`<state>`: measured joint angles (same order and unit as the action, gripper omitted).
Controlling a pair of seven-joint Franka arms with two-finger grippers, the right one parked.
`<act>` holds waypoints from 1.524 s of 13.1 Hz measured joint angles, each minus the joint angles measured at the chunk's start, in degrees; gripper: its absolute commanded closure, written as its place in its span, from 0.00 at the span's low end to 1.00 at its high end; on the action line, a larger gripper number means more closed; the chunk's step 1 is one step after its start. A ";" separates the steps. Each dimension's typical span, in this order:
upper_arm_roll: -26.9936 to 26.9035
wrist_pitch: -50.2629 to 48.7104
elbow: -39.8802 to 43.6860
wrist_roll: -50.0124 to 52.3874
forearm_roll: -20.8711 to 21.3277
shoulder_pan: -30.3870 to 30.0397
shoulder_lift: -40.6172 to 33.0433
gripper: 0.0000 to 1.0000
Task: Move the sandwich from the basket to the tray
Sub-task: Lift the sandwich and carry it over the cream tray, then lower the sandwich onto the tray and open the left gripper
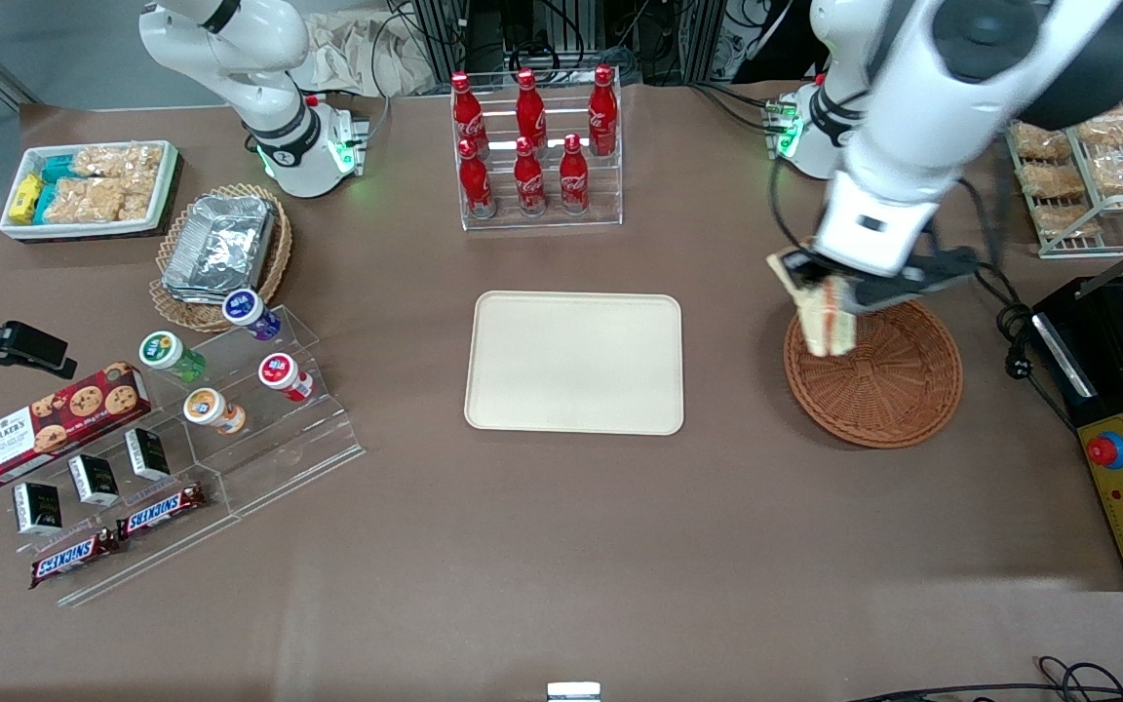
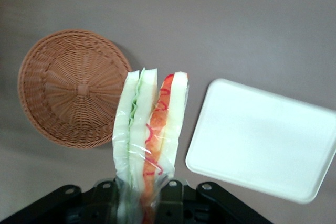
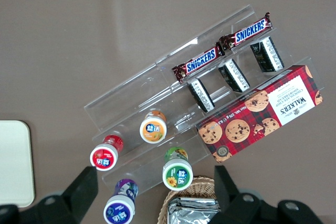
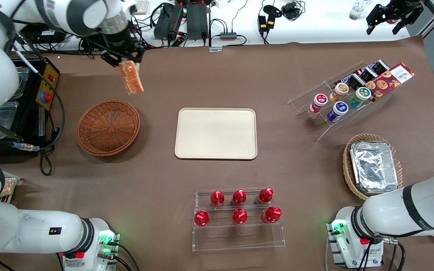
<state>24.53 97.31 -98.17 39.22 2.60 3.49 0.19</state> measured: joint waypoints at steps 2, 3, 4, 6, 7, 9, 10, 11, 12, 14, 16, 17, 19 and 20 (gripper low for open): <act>3.88 -0.02 -0.04 -0.97 1.32 0.06 1.63 1.00; 5.78 0.04 -0.07 -1.09 2.67 0.07 3.08 1.00; 7.69 0.47 -0.14 -1.07 4.34 0.07 5.04 1.00; 10.63 3.34 -0.42 0.55 7.65 0.26 10.27 1.00; 11.38 5.21 -0.48 1.96 9.88 1.00 13.38 1.00; 11.72 8.92 -0.60 5.90 15.32 4.03 19.80 1.00; 11.75 11.37 -0.62 7.89 17.63 5.39 23.15 1.00; 11.76 14.27 -0.62 9.66 19.25 6.32 26.23 1.00; 11.75 17.07 -0.61 11.35 20.79 6.86 28.96 1.00; 11.74 20.88 -0.60 13.65 23.34 7.29 33.16 1.00; 11.73 22.98 -0.97 14.15 24.02 7.32 35.56 1.00; 11.69 24.40 -1.85 14.24 24.15 7.32 35.96 1.00; 11.48 27.44 -3.82 14.37 24.21 7.31 36.07 1.00; 11.39 27.93 -4.38 14.39 24.24 7.31 36.10 0.94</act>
<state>35.92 125.23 -102.55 53.61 26.84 10.80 36.29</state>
